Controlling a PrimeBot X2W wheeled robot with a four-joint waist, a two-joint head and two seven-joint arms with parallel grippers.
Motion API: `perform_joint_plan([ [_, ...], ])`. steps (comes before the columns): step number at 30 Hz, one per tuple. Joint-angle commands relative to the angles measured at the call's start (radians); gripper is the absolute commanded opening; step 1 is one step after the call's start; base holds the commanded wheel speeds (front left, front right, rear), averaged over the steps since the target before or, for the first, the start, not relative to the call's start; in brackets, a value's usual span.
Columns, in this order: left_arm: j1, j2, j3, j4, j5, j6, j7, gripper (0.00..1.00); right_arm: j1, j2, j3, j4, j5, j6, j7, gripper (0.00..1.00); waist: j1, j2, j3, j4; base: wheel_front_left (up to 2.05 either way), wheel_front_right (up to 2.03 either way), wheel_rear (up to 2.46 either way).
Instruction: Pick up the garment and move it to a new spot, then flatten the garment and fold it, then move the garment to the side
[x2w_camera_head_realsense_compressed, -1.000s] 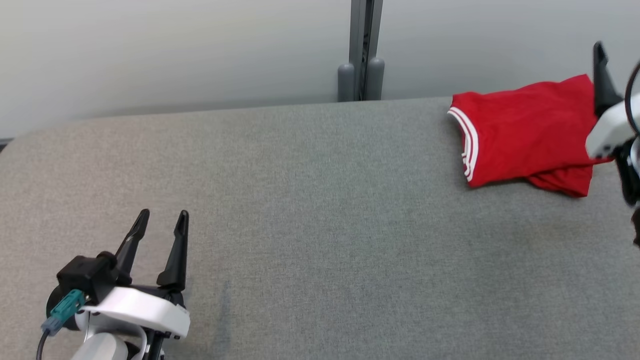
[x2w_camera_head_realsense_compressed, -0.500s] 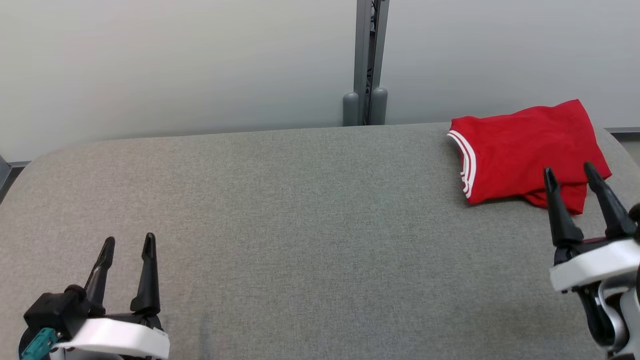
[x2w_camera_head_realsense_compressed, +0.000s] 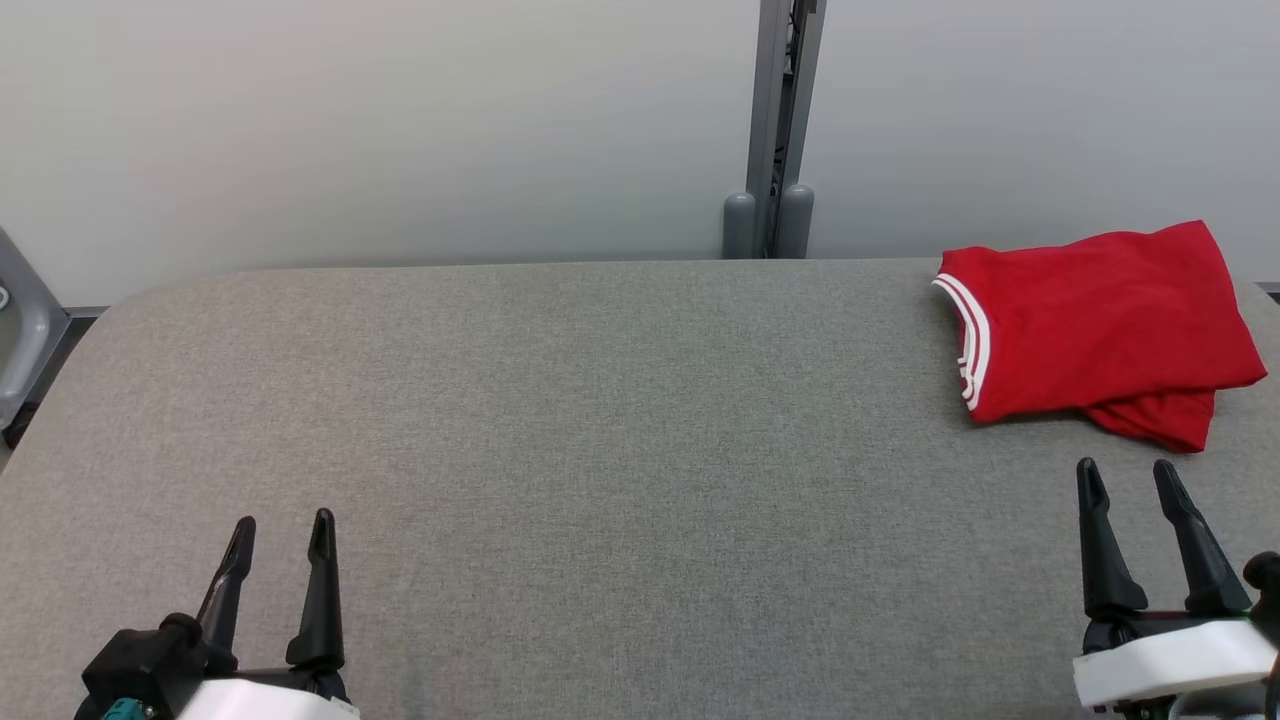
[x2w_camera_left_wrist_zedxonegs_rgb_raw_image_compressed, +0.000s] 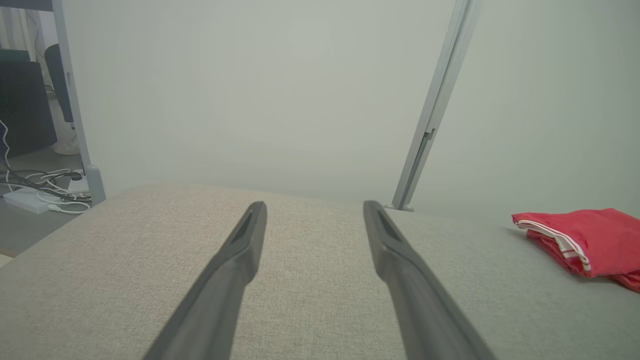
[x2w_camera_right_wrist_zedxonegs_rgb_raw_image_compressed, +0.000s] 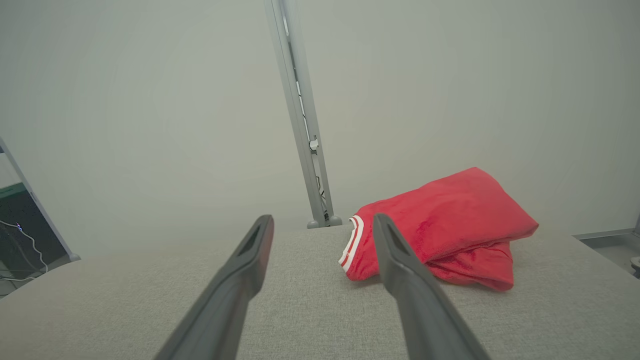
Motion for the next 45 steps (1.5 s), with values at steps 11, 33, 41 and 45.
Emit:
perform_joint_plan([
  [11,0.032,-0.091,0.097,0.032,0.141,-0.083,-0.004,1.0,0.056,0.051,0.01,-0.016,-0.097,0.001,-0.005,1.0,0.0,0.0,0.009,-0.004,0.0,0.0,0.0],
  [33,0.001,-0.15,0.189,0.057,0.254,-0.155,-0.004,1.0,0.027,0.076,0.027,0.008,-0.151,0.001,-0.005,1.0,0.0,0.0,0.019,-0.01,0.0,0.0,0.0],
  [41,-0.004,-0.156,0.198,0.064,0.263,-0.163,-0.004,1.0,0.025,0.079,0.034,0.011,-0.144,0.001,-0.005,1.0,0.0,0.0,0.016,-0.008,0.0,0.0,0.0],
  [45,-0.004,-0.157,0.2,0.068,0.264,-0.165,-0.004,1.0,0.022,0.079,0.036,0.014,-0.143,0.001,-0.005,1.0,0.0,0.0,0.015,-0.009,0.0,0.0,0.0],
])
